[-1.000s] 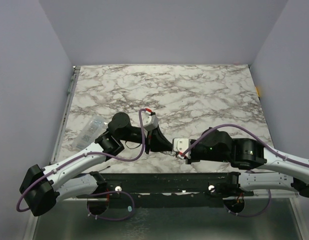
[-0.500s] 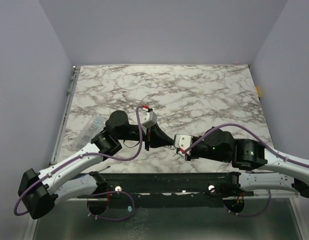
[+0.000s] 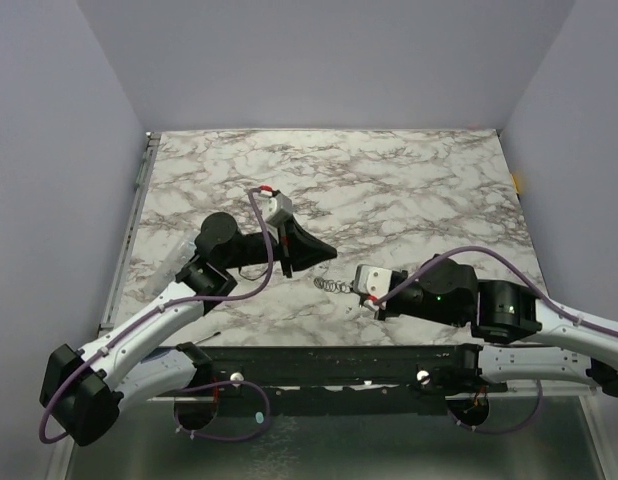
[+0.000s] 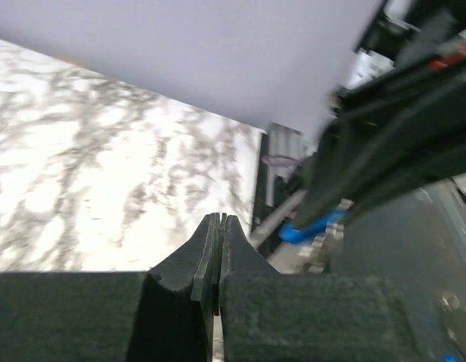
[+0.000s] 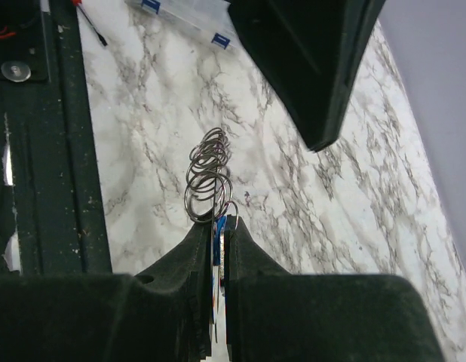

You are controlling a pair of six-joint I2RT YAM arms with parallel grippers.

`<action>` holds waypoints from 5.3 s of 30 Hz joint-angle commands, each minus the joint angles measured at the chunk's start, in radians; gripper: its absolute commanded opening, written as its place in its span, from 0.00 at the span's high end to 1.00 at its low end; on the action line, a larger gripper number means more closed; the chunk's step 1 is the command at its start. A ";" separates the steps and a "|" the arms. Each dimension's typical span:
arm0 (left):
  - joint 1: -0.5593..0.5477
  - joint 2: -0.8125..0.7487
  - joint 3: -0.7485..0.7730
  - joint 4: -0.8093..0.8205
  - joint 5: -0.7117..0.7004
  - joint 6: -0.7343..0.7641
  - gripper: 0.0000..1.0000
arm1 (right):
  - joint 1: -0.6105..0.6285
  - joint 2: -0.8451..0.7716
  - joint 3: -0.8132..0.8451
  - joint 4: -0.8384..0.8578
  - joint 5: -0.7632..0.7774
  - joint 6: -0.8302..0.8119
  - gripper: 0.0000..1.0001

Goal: Put the keys on the keyring

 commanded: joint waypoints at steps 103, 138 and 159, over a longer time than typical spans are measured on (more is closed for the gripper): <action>0.203 -0.009 -0.085 0.331 -0.019 -0.357 0.59 | 0.012 0.056 0.074 -0.113 0.011 0.004 0.99; -0.043 0.047 -0.093 0.298 0.265 -0.261 0.56 | 0.012 0.145 0.163 -0.204 -0.136 0.021 0.99; -0.058 0.071 -0.078 0.233 0.262 -0.219 1.00 | 0.013 0.136 0.160 -0.203 -0.103 0.017 0.99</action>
